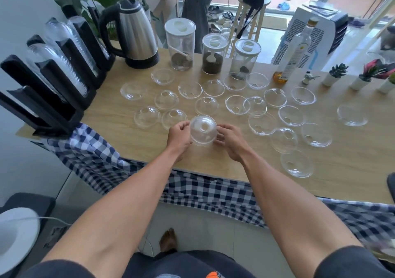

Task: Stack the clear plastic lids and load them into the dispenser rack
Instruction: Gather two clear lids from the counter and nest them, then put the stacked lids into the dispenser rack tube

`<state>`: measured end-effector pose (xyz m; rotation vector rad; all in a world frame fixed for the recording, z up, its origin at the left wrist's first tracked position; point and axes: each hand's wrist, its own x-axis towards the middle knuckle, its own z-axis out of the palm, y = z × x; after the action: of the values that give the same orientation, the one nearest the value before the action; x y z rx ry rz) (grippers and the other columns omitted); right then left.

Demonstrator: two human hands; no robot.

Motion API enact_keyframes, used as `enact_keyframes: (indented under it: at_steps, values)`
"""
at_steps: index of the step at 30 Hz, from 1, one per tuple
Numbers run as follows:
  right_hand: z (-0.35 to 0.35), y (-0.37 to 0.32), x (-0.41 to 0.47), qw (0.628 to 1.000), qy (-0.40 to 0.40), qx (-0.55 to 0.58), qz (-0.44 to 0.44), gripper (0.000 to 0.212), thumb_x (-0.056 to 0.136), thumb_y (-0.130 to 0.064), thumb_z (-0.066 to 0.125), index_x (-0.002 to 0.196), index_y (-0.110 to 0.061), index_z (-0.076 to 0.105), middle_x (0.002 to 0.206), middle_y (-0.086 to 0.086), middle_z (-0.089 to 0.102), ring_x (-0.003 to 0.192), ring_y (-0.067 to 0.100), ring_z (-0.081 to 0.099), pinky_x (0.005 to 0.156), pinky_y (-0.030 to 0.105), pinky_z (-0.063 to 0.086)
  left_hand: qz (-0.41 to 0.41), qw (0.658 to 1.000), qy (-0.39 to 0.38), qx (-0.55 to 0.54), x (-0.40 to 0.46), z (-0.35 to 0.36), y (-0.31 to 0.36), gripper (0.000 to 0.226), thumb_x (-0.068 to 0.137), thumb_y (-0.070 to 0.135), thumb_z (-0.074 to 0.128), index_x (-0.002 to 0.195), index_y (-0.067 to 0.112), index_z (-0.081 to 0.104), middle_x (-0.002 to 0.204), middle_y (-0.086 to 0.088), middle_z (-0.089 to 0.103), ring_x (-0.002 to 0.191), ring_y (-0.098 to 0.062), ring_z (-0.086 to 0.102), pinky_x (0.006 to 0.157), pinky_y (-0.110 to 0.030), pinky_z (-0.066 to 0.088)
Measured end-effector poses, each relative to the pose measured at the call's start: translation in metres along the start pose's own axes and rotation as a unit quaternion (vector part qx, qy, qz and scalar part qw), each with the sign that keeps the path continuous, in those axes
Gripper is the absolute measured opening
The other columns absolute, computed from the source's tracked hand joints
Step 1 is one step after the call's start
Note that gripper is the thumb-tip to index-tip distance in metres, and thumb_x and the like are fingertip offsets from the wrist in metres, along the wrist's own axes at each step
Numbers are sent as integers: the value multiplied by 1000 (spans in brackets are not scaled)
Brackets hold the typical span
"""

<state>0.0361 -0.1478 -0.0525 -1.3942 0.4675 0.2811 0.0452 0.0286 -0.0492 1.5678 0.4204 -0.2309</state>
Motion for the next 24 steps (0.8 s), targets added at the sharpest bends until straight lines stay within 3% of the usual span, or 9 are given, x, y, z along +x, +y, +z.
enact_keyframes:
  at_steps: [3, 5, 7, 11, 15, 20, 24]
  values:
    - [-1, -12, -7, 1000, -9, -24, -14, 12, 101, -14, 62, 107, -7, 71, 103, 11, 74, 94, 24, 70, 83, 41, 57, 25, 999, -6, 25, -6, -9, 12, 16, 101, 12, 57, 104, 16, 72, 101, -7, 76, 91, -29, 75, 82, -46, 64]
    - [3, -24, -13, 999, -13, -38, -28, 16, 101, -18, 62, 110, -8, 72, 105, 8, 74, 93, 22, 69, 78, 39, 56, 32, 999, -7, 28, -11, -17, 24, 15, 101, 8, 57, 103, 14, 70, 99, -9, 72, 81, -24, 68, 72, -40, 62]
    - [12, -38, -21, 998, -26, -34, -43, 22, 101, -17, 61, 117, -8, 71, 105, 6, 74, 91, 20, 67, 76, 39, 55, 22, 1000, -19, 9, -17, -26, 37, 13, 101, 10, 59, 110, 10, 68, 103, -11, 70, 86, -25, 67, 67, -40, 63]
    - [37, -63, -32, 995, -55, -46, -70, 19, 101, -15, 59, 111, -16, 75, 100, 3, 75, 85, 18, 68, 79, 41, 58, 25, 999, -16, -31, -30, -51, 59, 20, 105, 19, 56, 118, 11, 69, 119, -14, 73, 106, -31, 73, 73, -52, 64]
    - [69, -78, -38, 985, -86, -96, -114, 22, 102, -18, 58, 117, -15, 75, 108, 7, 75, 89, 19, 68, 75, 39, 61, 58, 998, 12, -21, -44, -83, 73, 22, 108, 22, 52, 121, 13, 67, 119, -9, 71, 102, -25, 73, 83, -60, 61]
    - [125, -96, -52, 970, -127, -122, -166, 17, 103, -18, 58, 105, -23, 75, 108, 9, 76, 92, 24, 71, 81, 45, 63, 92, 992, 66, -56, -57, -138, 97, 11, 106, 19, 57, 113, 16, 65, 123, -15, 68, 101, -30, 71, 64, -42, 65]
    - [183, -108, -61, 960, -156, -121, -197, 18, 104, -17, 58, 99, -19, 75, 109, 15, 75, 93, 28, 72, 81, 46, 65, 119, 985, 115, -40, -60, -193, 120, 16, 104, 22, 60, 115, 14, 69, 119, -15, 71, 104, -29, 72, 70, -48, 66]
